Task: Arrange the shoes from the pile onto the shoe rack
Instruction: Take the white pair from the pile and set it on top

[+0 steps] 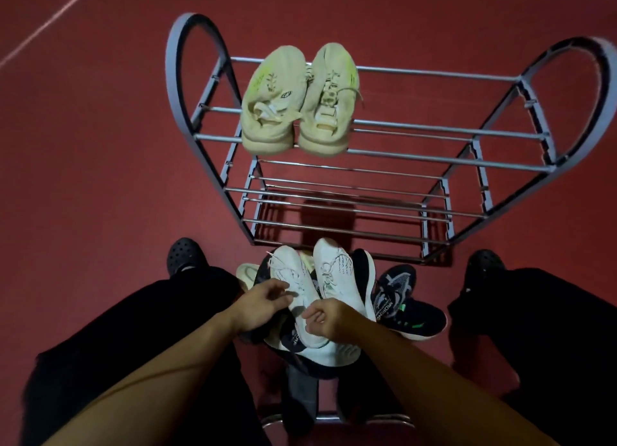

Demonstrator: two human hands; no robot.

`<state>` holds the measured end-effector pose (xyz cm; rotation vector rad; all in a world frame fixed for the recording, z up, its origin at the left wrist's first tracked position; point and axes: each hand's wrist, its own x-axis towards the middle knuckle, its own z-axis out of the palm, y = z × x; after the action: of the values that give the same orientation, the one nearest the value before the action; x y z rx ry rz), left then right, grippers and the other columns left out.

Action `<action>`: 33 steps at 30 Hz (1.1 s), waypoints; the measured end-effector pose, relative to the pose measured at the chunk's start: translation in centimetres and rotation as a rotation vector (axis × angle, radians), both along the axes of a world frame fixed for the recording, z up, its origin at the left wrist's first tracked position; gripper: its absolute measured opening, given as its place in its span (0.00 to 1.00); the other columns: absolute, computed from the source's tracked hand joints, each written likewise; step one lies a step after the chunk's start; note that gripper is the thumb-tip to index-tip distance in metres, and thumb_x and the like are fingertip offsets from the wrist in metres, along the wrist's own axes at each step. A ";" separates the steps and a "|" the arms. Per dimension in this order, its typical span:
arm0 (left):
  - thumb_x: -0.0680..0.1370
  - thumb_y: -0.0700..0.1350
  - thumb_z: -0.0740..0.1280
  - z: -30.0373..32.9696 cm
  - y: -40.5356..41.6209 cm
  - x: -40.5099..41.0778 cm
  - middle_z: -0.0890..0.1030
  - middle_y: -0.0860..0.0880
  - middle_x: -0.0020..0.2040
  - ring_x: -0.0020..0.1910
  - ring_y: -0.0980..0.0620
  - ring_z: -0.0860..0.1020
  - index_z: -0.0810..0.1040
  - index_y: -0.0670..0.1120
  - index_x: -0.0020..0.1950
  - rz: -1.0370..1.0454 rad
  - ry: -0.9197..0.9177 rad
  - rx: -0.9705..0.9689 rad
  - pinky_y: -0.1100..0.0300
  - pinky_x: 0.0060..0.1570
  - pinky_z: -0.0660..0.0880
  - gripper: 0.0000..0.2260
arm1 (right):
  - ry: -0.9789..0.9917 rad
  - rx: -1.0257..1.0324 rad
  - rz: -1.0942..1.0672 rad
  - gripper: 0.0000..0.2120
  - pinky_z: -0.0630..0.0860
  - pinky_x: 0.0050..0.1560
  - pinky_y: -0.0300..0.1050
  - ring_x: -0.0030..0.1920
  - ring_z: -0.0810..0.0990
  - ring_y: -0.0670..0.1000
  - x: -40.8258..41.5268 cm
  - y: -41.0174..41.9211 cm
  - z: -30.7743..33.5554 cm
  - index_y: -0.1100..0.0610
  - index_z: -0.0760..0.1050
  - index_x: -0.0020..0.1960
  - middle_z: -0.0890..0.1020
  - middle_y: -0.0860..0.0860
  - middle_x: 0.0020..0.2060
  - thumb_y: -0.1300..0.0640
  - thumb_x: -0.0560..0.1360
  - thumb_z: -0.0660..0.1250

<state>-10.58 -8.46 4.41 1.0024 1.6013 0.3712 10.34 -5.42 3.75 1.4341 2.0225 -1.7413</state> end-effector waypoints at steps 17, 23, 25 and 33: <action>0.67 0.62 0.75 -6.3 -0.5 5.3 0.84 0.52 0.46 0.45 0.54 0.82 0.73 0.53 0.63 -0.225 0.268 -0.101 0.61 0.45 0.75 0.29 | -0.341 0.192 0.132 0.14 0.80 0.50 0.50 0.50 0.80 0.56 4.3 2.1 -3.0 0.48 0.70 0.61 0.79 0.53 0.54 0.47 0.77 0.63; 0.66 0.61 0.77 -7.2 2.3 5.5 0.81 0.49 0.55 0.54 0.48 0.79 0.75 0.48 0.61 -0.400 0.392 -0.156 0.57 0.53 0.76 0.30 | -0.384 0.292 0.286 0.08 0.77 0.50 0.49 0.51 0.79 0.54 2.4 3.3 -3.7 0.52 0.78 0.51 0.79 0.52 0.49 0.56 0.76 0.61; 0.66 0.62 0.77 -7.5 3.2 5.6 0.81 0.48 0.52 0.50 0.47 0.78 0.75 0.48 0.56 -0.476 0.409 -0.158 0.57 0.48 0.74 0.27 | -0.387 0.307 0.360 0.07 0.75 0.45 0.48 0.48 0.79 0.56 2.3 3.8 -3.8 0.51 0.76 0.41 0.79 0.52 0.45 0.56 0.75 0.60; 0.68 0.66 0.73 -7.6 4.6 5.2 0.79 0.46 0.55 0.53 0.43 0.79 0.79 0.47 0.59 -0.776 0.538 -0.106 0.52 0.53 0.78 0.28 | -0.504 0.420 0.552 0.21 0.77 0.48 0.47 0.55 0.78 0.57 3.5 4.4 -5.1 0.57 0.72 0.63 0.71 0.57 0.62 0.47 0.74 0.66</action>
<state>-5.36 -3.88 -3.15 1.6270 1.5178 -0.5484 13.86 -0.98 -1.32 1.0858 2.2517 -0.6886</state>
